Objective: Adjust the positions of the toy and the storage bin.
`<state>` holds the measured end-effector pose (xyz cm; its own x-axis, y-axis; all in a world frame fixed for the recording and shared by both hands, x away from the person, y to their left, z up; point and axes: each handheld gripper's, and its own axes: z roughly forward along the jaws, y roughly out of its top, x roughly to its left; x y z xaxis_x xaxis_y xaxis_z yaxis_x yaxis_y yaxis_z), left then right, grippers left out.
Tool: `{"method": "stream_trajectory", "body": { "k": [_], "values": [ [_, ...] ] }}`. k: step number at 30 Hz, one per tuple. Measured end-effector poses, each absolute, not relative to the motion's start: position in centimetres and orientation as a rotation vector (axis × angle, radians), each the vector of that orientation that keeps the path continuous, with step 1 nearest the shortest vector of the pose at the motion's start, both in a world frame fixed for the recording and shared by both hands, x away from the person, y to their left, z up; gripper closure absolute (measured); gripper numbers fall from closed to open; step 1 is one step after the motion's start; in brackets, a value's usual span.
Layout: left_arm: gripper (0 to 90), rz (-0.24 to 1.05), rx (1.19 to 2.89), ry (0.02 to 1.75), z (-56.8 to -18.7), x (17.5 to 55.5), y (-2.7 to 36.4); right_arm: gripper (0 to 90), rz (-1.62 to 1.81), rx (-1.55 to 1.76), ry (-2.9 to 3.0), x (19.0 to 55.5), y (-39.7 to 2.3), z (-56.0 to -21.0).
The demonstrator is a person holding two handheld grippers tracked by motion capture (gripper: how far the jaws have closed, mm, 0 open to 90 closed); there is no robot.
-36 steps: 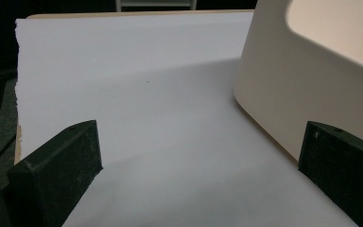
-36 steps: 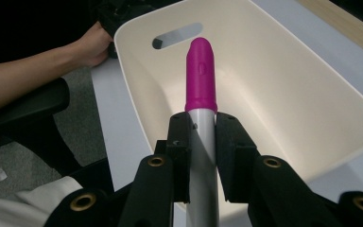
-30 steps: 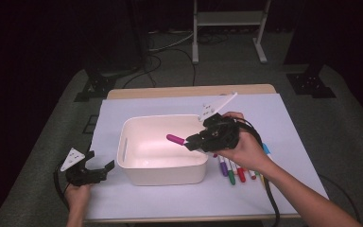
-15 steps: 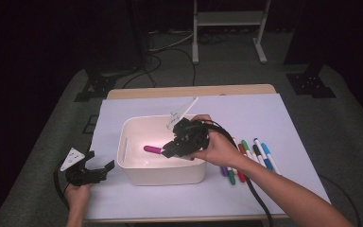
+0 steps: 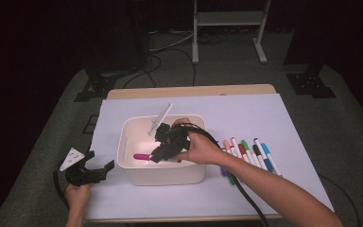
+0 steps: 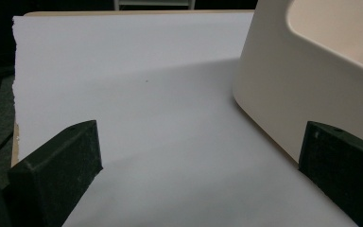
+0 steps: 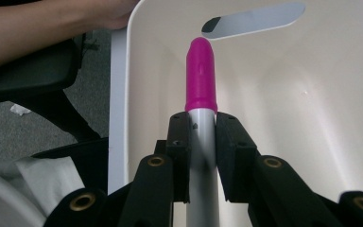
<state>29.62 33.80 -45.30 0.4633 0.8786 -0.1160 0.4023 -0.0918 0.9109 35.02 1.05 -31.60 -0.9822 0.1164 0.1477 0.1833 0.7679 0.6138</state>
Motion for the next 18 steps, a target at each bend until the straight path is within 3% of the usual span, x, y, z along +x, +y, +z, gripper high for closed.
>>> {"method": "stream_trajectory", "body": {
  "k": [18],
  "values": [
    [0.0, 0.579, 1.694, 1.113, -45.3, 29.7, 33.8, 75.2, -0.855, -0.192, -2.894, 35.6, 3.2, -33.9]
  ]
}}
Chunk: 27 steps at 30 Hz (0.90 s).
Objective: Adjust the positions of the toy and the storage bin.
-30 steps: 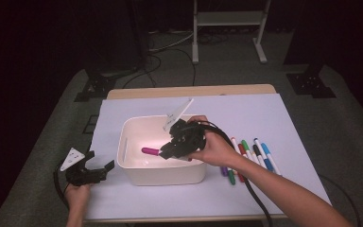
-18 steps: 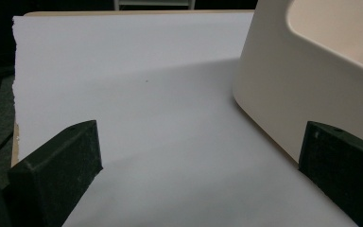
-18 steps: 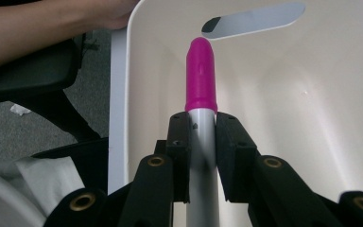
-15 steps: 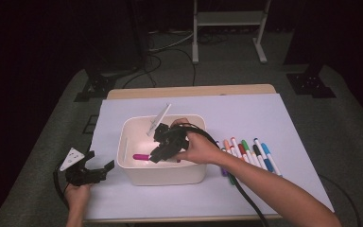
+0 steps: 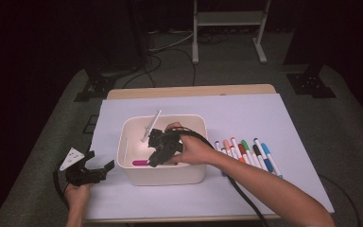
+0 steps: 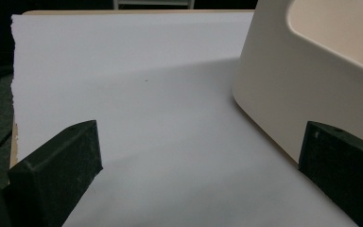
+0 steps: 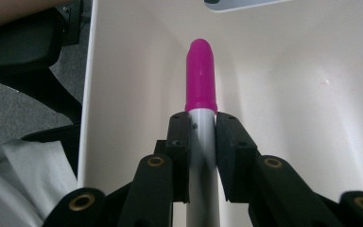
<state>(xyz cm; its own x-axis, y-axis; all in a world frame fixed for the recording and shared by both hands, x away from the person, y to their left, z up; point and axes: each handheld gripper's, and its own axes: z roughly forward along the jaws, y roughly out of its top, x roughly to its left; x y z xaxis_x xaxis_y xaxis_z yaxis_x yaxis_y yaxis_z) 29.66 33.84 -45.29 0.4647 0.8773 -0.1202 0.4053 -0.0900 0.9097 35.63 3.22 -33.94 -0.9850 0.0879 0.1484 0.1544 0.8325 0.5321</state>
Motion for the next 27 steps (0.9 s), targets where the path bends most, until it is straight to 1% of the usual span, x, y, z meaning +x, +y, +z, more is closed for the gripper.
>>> {"method": "stream_trajectory", "body": {
  "k": [7, 9, 10, 13, 15, 16, 17, 18, 19, 20, 22, 25, 26, 27],
  "values": [
    [0.0, 0.577, 1.692, 1.112, -45.3, 29.7, 33.9, 75.0, -0.841, -0.187, -2.899, 35.6, 3.5, -34.2],
    [0.0, 0.577, 1.690, 1.113, -45.3, 29.7, 33.9, 68.8, -0.813, -0.193, -2.903, 35.6, 3.6, -34.3],
    [0.0, 0.577, 1.688, 1.113, -45.3, 29.7, 33.9, 68.8, -0.813, -0.193, -2.903, 35.6, 3.6, -34.3],
    [0.0, 0.576, 1.689, 1.113, -45.3, 29.7, 33.9, 63.4, -0.830, -0.222, -2.919, 35.5, 2.9, -33.7],
    [0.0, 0.574, 1.691, 1.114, -45.3, 29.7, 33.9, 63.3, -0.855, -0.228, -2.916, 35.5, 2.5, -33.3],
    [0.0, 0.574, 1.691, 1.114, -45.3, 29.7, 33.9, 62.3, -0.912, -0.248, -2.909, 35.4, 1.4, -32.5],
    [0.0, 0.574, 1.691, 1.114, -45.3, 29.7, 33.9, 62.3, -0.912, -0.248, -2.909, 35.4, 1.4, -32.5],
    [0.0, 0.577, 1.692, 1.114, -45.3, 29.7, 33.9, 60.6, -0.966, -0.277, -2.891, 35.2, -0.1, -31.6],
    [0.0, 0.577, 1.692, 1.114, -45.3, 29.7, 33.9, 60.6, -0.966, -0.277, -2.891, 35.2, -0.1, -31.6],
    [0.0, 0.579, 1.695, 1.112, -45.3, 29.7, 33.8, 59.9, -1.030, -0.321, -2.868, 35.0, -2.1, -30.7],
    [0.0, 0.580, 1.696, 1.114, -45.3, 29.7, 33.8, 59.5, -1.052, -0.331, -2.865, 35.0, -2.8, -30.4],
    [0.0, 0.585, 1.701, 1.113, -45.3, 29.7, 33.8, 57.5, -1.120, -0.388, -2.849, 34.6, -5.8, -29.4],
    [0.0, 0.587, 1.702, 1.111, -45.3, 29.6, 33.8, 56.3, -1.162, -0.430, -2.859, 34.4, -8.2, -28.8],
    [0.0, 0.587, 1.703, 1.110, -45.3, 29.6, 33.8, 56.0, -1.179, -0.450, -2.856, 34.3, -9.1, -28.6]
  ]
}}
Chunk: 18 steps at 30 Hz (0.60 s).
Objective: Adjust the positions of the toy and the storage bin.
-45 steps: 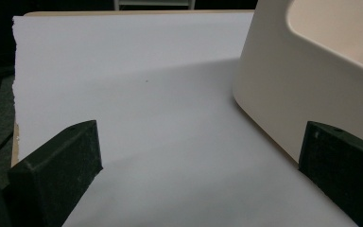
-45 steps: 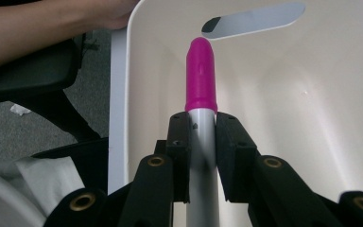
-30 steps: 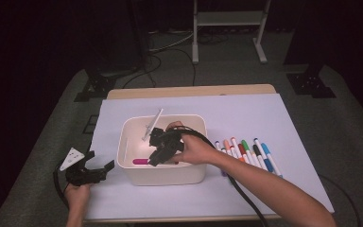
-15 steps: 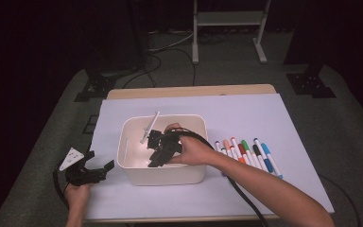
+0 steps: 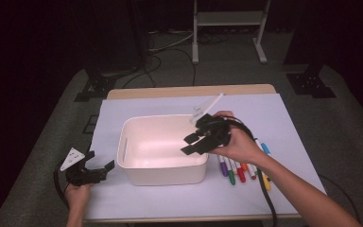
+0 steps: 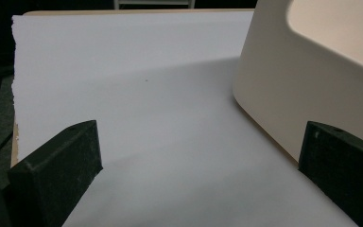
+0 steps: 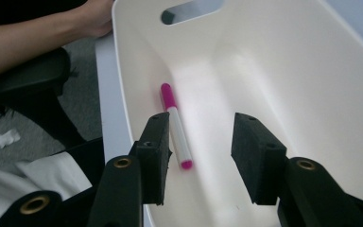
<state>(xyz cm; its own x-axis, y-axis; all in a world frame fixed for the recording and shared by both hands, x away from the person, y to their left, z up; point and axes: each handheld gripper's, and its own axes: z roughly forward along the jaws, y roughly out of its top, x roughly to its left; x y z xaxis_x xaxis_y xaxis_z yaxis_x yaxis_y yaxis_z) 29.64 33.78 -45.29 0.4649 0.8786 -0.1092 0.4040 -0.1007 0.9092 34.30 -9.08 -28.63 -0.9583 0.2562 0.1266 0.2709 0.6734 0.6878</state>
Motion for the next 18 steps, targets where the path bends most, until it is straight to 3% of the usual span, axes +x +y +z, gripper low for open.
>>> {"method": "stream_trajectory", "body": {
  "k": [10, 18],
  "values": [
    [0.0, 0.588, 1.708, 1.112, -45.3, 29.6, 33.7, 54.0, -1.315, -0.771, -2.814, 33.7, -19.5, -29.0],
    [0.0, 0.597, 1.713, 1.106, -45.3, 29.6, 33.6, 53.7, -1.291, -1.049, -2.780, 33.5, -26.5, -33.2]
  ]
}}
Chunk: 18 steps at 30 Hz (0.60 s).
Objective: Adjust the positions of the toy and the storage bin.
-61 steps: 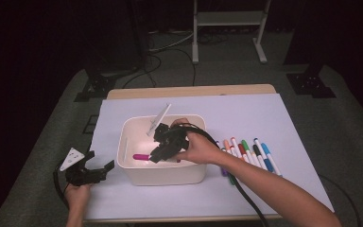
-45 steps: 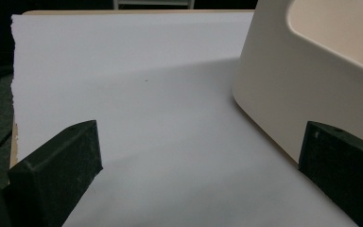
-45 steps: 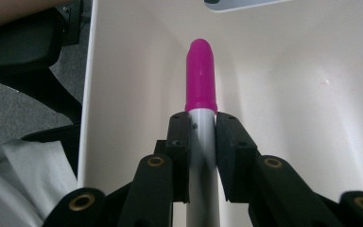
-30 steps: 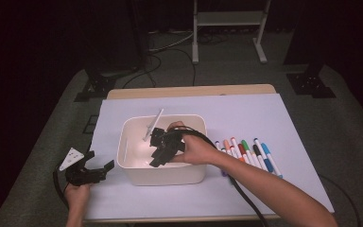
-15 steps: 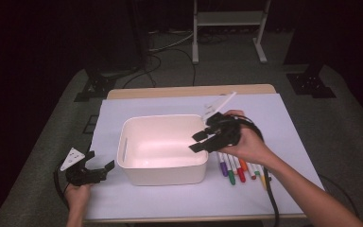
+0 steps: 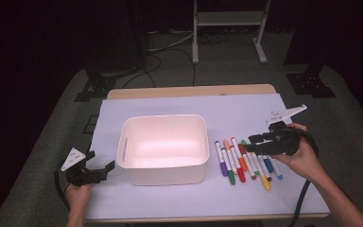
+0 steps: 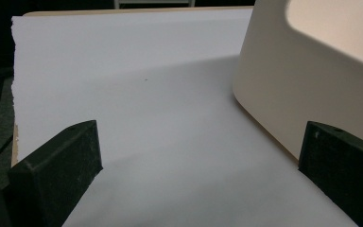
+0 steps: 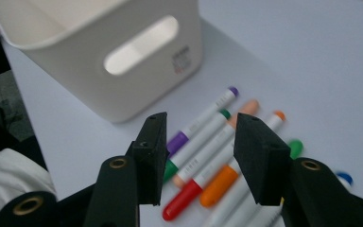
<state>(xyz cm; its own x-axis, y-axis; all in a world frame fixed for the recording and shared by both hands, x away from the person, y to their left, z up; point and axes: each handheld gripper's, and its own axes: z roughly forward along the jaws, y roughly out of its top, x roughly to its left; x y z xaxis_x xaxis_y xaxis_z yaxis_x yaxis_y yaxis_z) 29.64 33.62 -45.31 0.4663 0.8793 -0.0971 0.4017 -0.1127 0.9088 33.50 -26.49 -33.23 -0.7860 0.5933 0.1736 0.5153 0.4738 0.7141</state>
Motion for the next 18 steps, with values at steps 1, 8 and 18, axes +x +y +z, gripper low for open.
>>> {"method": "stream_trajectory", "body": {
  "k": [1, 8, 18],
  "values": [
    [0.0, 0.597, 1.713, 1.106, -45.3, 29.6, 33.6, 53.7, 1.213, 0.985, 2.612, 33.5, -26.5, -33.2],
    [0.0, 0.597, 1.718, 1.106, -45.3, 29.7, 33.5, 56.0, 1.082, 1.179, 2.548, 33.4, -30.6, -37.6],
    [0.0, 0.600, 1.718, 1.104, -45.3, 29.7, 33.5, 61.2, 0.951, 1.355, 2.473, 34.0, -33.0, -41.2]
  ]
}}
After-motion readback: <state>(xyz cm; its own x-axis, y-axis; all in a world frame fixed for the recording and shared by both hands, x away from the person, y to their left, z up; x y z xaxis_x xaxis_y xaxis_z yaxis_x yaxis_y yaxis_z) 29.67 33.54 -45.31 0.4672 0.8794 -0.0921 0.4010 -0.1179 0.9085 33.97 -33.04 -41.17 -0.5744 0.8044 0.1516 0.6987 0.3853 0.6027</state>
